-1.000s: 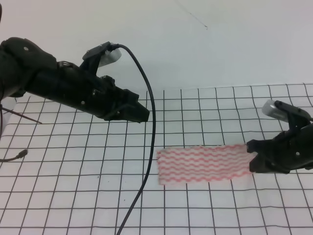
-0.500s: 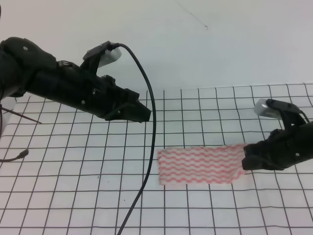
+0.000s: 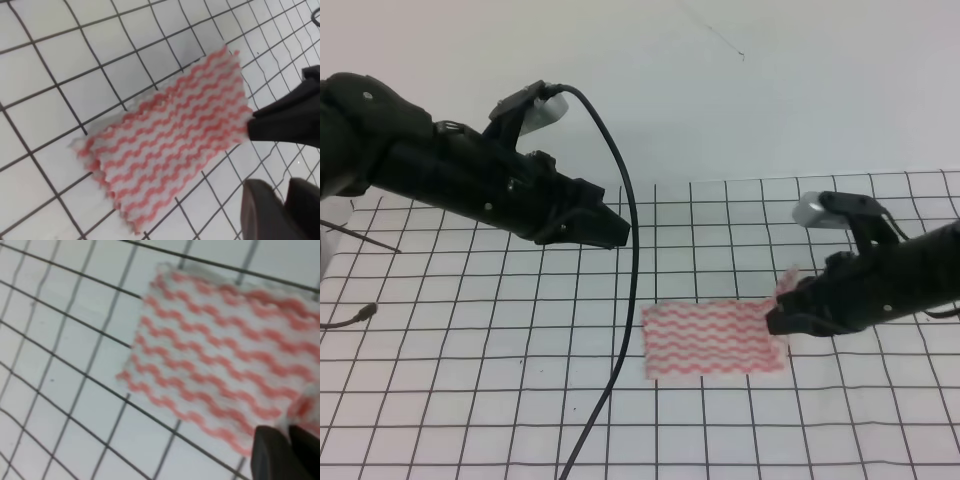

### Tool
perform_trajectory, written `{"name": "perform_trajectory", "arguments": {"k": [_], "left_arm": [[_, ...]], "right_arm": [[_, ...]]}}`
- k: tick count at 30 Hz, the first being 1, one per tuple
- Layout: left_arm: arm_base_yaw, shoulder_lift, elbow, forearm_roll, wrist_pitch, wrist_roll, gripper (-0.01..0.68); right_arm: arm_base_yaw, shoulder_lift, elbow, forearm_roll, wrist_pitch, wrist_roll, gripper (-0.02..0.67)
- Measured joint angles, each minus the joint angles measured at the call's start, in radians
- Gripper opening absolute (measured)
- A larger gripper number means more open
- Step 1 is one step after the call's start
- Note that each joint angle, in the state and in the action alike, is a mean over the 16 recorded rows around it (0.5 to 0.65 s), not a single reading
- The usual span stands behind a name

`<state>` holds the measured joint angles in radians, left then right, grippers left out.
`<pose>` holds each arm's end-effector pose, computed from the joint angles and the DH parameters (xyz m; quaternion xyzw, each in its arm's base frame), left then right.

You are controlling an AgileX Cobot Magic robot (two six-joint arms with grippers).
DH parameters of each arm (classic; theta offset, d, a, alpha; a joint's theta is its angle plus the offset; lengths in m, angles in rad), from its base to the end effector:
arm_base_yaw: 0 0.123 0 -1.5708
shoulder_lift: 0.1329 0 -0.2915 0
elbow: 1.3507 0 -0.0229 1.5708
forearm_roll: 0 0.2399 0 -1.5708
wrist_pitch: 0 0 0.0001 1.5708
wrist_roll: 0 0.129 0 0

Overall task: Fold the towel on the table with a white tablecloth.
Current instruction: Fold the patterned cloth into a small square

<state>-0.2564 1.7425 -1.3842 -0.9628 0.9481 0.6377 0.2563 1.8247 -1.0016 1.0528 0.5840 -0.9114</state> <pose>0.3468 -0.1799 0.2811 0.1968 0.8734 -0.3806 0.2313 0.3318 0.1509 0.1506 -0.1548 0.9259 0.2751 0.2077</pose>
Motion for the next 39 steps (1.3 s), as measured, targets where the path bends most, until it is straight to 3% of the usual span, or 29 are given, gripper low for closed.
{"name": "perform_trajectory", "arguments": {"k": [20, 39], "left_arm": [[0.0, -0.034, 0.0, 0.052, 0.017, -0.004, 0.103], [0.0, -0.032, 0.0, 0.055, 0.019, -0.006, 0.101]], "right_arm": [[0.153, 0.147, -0.173, 0.03, 0.071, -0.007, 0.027], [0.173, 0.186, -0.206, 0.083, 0.082, -0.006, 0.025]]}}
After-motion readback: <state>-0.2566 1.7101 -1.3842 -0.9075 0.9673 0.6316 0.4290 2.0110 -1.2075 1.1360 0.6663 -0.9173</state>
